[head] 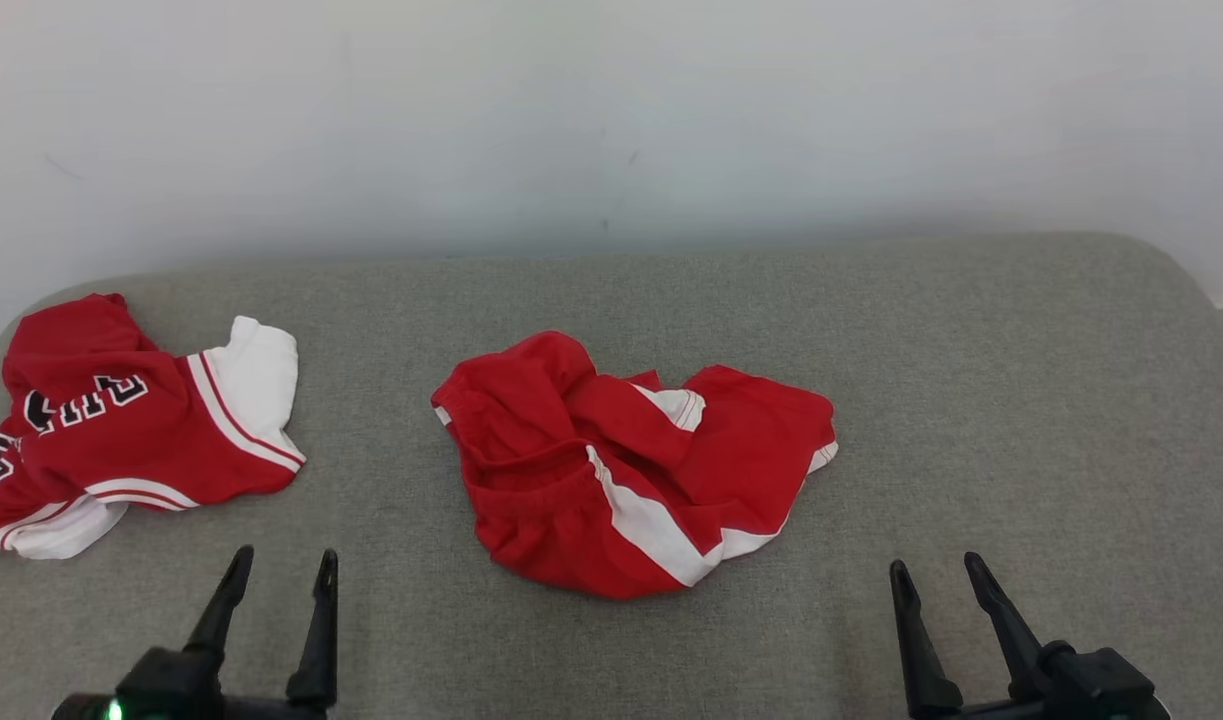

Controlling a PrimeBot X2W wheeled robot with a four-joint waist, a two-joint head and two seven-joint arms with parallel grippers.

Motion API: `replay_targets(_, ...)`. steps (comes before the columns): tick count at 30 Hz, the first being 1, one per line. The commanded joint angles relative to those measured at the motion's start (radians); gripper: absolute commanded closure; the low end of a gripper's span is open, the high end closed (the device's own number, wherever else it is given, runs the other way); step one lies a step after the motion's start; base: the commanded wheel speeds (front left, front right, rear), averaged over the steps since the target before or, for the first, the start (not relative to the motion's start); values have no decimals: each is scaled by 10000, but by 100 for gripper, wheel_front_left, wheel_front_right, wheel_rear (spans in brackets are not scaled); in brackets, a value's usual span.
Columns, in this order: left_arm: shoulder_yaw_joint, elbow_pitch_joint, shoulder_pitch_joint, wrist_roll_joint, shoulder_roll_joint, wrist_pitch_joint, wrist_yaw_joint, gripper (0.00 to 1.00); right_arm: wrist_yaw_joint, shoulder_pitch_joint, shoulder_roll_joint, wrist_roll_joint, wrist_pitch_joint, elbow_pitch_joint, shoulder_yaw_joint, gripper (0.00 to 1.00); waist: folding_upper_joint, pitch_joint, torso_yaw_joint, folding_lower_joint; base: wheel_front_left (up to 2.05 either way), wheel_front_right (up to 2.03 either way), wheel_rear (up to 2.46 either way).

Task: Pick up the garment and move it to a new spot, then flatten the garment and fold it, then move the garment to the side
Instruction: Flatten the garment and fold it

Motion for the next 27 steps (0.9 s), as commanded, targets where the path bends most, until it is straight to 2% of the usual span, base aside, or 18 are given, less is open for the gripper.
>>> replay_targets(1, -109, 10, -480, 162, 106, 47, -68, 0, 30, -165, -59, 8, -16, -20, 77, 0, 0, 214, -174, -1, 0, 0, 0)
replay_targets(10, -1315, 390, -2838, 65, 110, 564, -414, 0, 30, -653, 63, 171, -85, 194, 209, 0, 0, 921, -973, -1, 0, 0, 0)
replay_targets(17, -2290, 1163, -4138, -219, 32, 1074, -491, 0, 30, -934, 132, 224, -161, 347, 231, 0, 0, 1369, -1557, -1, 0, 0, 0)
replay_targets(27, -3217, 2548, -4763, -1100, 126, 2257, -492, 0, 30, -1204, 221, 267, -175, 300, 80, 0, 0, 1851, -2175, -1, 0, 0, 0)
